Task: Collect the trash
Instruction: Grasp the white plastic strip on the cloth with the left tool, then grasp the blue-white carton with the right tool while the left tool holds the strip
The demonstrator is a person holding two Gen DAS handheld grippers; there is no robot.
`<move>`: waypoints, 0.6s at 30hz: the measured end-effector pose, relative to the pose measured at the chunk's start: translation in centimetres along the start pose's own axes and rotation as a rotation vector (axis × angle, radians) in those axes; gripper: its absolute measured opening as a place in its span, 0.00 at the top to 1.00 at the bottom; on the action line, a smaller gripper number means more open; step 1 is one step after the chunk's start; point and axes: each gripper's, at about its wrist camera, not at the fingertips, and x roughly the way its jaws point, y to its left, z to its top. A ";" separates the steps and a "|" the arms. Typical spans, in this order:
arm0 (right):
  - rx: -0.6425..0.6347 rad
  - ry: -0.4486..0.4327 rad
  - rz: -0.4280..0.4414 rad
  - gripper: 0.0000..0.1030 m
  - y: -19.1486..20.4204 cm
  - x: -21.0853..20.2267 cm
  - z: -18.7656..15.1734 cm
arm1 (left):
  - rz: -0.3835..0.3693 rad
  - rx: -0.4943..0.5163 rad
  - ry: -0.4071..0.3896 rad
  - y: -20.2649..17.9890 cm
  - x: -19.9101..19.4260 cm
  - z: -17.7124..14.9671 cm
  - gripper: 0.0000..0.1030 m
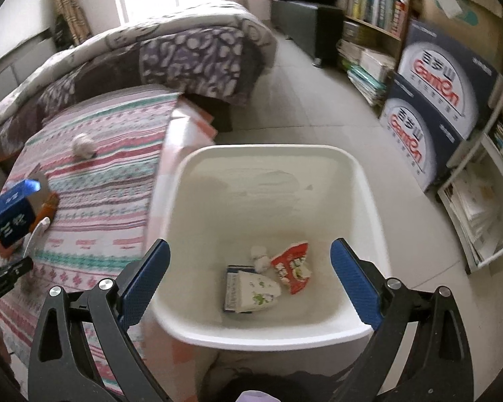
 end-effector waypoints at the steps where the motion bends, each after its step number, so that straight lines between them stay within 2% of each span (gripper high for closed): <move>1: -0.014 0.000 0.008 0.10 0.9 -0.1 0.0 | -0.019 -0.043 -0.012 0.9 -0.7 -0.9 0.80; 4: -0.068 0.003 0.045 0.10 4.0 -0.2 0.1 | -0.034 -0.120 -0.030 2.3 -1.8 -2.9 0.90; 7: -0.129 0.000 0.090 0.10 7.7 -0.4 0.3 | -0.015 -0.181 -0.052 4.2 -2.4 -4.3 0.90; 10: -0.145 0.029 0.151 0.10 10.6 -0.5 0.5 | -0.027 -0.213 -0.024 5.7 -2.4 -5.3 0.89; 14: -0.161 0.029 0.172 0.10 12.6 -1.1 0.2 | 0.004 -0.224 -0.027 6.5 -2.6 -4.5 0.85; 15: -0.173 0.028 0.167 0.10 13.0 -1.2 0.1 | 0.015 -0.217 -0.023 6.5 -2.5 -4.1 0.79; 16: -0.180 0.030 0.163 0.10 13.1 -1.2 -0.1 | 0.031 -0.201 -0.015 6.3 -2.3 -3.6 0.68; 18: -0.174 0.041 0.154 0.10 13.1 -1.1 -0.1 | 0.045 -0.175 -0.007 5.9 -1.9 -3.0 0.57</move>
